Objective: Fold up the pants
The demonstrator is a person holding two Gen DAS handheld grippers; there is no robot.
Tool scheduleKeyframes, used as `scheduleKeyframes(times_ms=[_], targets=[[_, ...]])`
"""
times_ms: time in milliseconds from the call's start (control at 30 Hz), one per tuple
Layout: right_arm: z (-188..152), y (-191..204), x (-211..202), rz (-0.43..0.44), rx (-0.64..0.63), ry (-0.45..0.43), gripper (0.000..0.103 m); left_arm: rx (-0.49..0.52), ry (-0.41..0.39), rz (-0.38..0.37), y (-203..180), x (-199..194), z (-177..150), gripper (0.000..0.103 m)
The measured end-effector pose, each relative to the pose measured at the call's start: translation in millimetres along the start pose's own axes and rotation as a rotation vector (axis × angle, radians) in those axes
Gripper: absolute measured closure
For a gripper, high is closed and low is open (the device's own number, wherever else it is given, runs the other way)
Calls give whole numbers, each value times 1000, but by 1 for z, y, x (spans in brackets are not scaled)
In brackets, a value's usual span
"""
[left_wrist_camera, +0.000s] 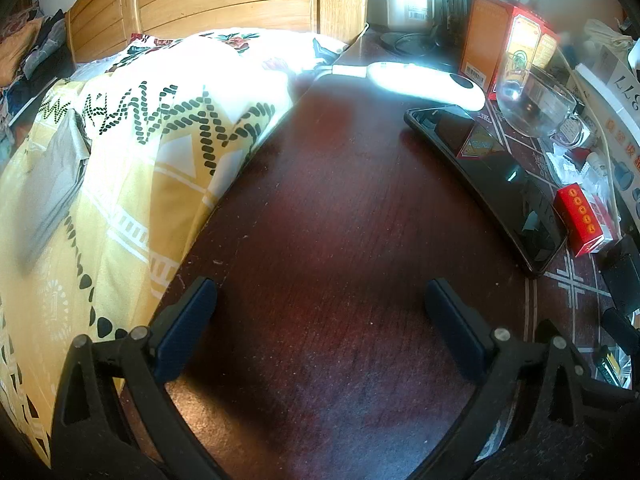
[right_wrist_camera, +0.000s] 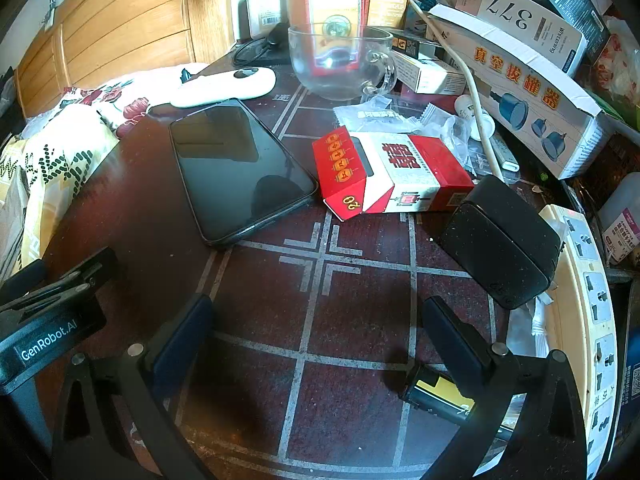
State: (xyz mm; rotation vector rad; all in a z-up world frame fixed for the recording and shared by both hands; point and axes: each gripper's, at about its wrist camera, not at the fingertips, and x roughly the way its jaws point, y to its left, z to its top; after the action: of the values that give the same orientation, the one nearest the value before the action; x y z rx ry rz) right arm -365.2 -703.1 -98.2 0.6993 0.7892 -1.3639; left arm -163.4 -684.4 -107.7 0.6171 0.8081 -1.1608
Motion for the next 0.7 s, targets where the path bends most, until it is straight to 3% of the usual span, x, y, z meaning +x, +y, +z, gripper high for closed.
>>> scheduleKeyframes(times_ms=[700], targets=[[0, 0, 0, 1, 0, 2, 0, 0, -1, -2, 0, -1, 0, 0]])
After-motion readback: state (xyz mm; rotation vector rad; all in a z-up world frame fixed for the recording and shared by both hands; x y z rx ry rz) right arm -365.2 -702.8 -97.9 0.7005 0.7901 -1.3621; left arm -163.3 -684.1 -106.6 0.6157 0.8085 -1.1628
